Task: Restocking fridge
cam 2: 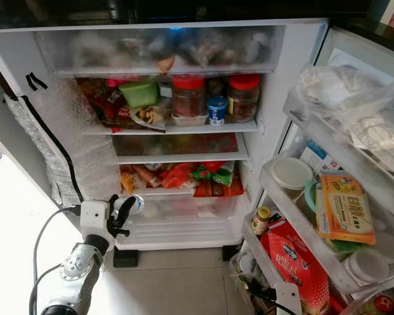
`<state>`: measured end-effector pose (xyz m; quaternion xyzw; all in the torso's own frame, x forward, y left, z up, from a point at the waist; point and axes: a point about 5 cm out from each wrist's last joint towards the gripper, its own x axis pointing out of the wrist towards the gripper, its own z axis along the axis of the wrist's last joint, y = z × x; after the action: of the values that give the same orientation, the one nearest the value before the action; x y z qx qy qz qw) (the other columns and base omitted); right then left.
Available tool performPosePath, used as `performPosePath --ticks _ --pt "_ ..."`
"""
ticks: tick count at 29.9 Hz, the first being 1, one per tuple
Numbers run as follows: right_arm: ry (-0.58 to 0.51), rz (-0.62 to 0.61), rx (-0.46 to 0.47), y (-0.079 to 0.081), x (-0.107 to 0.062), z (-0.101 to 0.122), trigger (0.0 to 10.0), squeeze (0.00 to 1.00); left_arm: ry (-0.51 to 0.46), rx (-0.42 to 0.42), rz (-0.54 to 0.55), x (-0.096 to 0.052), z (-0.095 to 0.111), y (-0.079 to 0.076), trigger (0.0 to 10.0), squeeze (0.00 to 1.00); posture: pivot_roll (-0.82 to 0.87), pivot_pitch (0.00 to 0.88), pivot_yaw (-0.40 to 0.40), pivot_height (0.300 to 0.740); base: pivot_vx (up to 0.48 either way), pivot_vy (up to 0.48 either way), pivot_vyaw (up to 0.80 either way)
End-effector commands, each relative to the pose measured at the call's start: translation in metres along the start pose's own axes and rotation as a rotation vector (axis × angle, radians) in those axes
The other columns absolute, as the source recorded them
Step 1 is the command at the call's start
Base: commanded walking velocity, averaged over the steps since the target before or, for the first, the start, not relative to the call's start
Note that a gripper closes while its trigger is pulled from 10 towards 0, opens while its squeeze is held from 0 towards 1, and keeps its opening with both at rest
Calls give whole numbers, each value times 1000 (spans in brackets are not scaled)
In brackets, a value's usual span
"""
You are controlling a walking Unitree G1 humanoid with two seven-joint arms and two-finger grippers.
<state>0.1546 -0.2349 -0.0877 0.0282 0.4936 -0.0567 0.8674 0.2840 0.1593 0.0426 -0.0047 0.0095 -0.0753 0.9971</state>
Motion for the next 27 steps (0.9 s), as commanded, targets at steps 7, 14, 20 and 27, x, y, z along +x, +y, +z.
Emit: performPosePath --ticks 7,14,20,27 --pt "-28 -37 24 -9 -1 5 10000 0 -49 21 74 -7 7 13 10000 0 -27 66 -7 740 0 0 0" --pt "-28 -35 14 -9 -1 4 10000 0 -59 5 76 -9 6 9 10000 0 -40 62 -27 740 0 0 0" --pt "-25 -33 20 -6 -1 0 10000 0 -29 15 75 -17 -2 14 10000 0 -45 71 -31 740 0 0 0" --pt "-10 1 -7 3 -1 -8 10000 0 -56 51 113 -19 7 33 10000 0 27 85 -83 740 0 0 0"
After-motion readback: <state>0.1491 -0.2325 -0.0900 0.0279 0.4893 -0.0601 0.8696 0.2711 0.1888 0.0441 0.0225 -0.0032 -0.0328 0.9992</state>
